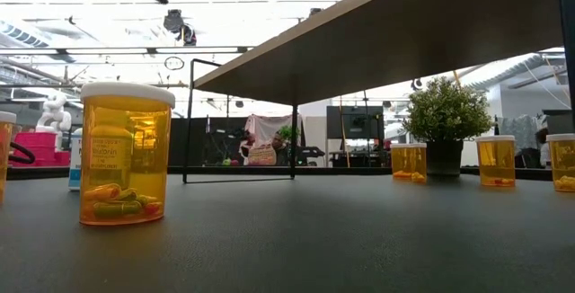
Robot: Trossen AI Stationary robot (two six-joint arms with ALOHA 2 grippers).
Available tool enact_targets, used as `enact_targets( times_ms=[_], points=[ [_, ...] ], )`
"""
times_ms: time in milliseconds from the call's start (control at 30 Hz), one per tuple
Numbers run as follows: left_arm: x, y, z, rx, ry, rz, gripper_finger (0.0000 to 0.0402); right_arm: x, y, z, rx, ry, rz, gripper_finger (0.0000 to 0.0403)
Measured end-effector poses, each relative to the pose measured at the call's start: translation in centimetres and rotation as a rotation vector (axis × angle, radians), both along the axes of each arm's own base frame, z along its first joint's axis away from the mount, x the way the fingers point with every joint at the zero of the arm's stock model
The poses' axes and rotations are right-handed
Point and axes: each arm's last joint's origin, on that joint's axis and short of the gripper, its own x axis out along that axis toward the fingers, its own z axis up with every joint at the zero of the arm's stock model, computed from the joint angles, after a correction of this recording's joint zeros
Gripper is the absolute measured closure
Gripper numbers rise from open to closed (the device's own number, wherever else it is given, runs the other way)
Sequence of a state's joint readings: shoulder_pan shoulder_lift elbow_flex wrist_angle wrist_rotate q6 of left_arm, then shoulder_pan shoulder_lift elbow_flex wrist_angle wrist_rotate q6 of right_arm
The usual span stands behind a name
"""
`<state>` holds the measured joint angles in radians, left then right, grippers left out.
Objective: Pick and place medicine bottles onto shelf by color
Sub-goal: Put the white pill bottle on the shelf
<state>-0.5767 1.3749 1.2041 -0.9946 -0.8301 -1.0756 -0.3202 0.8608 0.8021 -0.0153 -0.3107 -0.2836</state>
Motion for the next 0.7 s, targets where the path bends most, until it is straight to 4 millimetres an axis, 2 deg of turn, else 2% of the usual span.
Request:
enact_targets(
  times_ms=[133,367,700],
  points=[
    [-0.2,-0.6,-1.6,-0.039,0.044,0.109,0.0126,0.0,0.0,0.2,-0.034,-0.024,0.003,0.0119],
    [-0.1,-0.7,-5.3,-0.190,0.269,0.404,0.0126,0.1,0.0,0.7,-0.092,-0.070,0.007,0.0119],
    [1.4,-1.2,-8.4,-0.185,0.338,0.527,0.0126,0.1,0.0,1.3,-0.150,-0.131,0.008,0.0119]
  ],
)
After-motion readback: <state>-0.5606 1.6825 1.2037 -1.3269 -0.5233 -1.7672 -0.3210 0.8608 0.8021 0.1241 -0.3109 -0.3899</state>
